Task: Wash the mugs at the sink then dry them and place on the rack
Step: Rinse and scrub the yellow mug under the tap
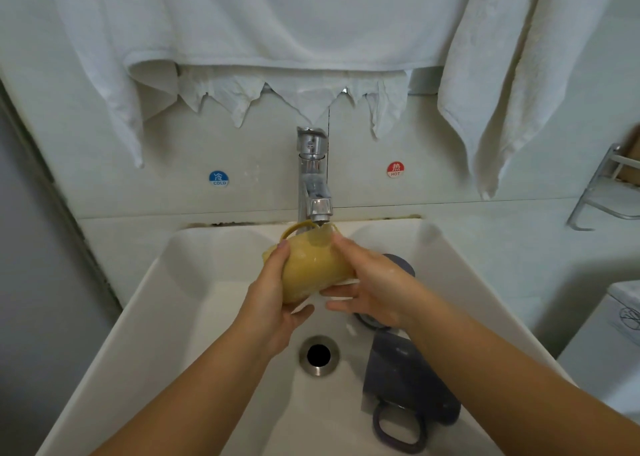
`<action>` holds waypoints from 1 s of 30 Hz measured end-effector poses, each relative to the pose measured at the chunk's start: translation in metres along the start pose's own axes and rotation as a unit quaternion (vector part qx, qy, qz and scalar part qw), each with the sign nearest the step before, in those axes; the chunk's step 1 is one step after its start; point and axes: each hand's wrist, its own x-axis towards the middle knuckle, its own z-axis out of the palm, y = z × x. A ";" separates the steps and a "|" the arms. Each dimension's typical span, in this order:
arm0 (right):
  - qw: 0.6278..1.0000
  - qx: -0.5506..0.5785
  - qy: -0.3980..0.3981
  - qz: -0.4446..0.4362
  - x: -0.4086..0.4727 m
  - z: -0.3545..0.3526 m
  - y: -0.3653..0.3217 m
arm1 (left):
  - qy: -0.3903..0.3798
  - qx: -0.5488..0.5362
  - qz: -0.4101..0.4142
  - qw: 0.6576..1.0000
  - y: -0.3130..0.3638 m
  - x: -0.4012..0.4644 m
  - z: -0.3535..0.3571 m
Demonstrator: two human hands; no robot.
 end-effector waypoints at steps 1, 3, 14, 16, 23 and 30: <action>1.000 -0.012 0.008 -0.028 0.003 0.001 0.001 | -0.010 0.050 -0.011 0.999 0.001 -0.001 -0.004; 0.997 -0.006 0.020 -0.069 0.007 0.003 0.000 | -0.024 0.144 -0.044 0.988 0.004 0.000 -0.011; 0.994 0.003 -0.048 -0.096 0.030 0.008 -0.006 | -0.099 0.214 -0.031 0.971 0.026 0.007 -0.032; 0.995 -0.003 -0.009 -0.098 0.031 0.012 0.002 | -0.094 0.325 0.011 0.941 0.021 0.009 -0.032; 0.986 -0.082 0.059 -0.132 0.031 0.015 0.004 | -0.078 0.324 0.049 0.941 0.013 0.015 -0.027; 0.986 -0.081 0.038 -0.144 0.030 0.011 0.008 | -0.051 0.256 0.026 0.965 0.006 0.015 -0.024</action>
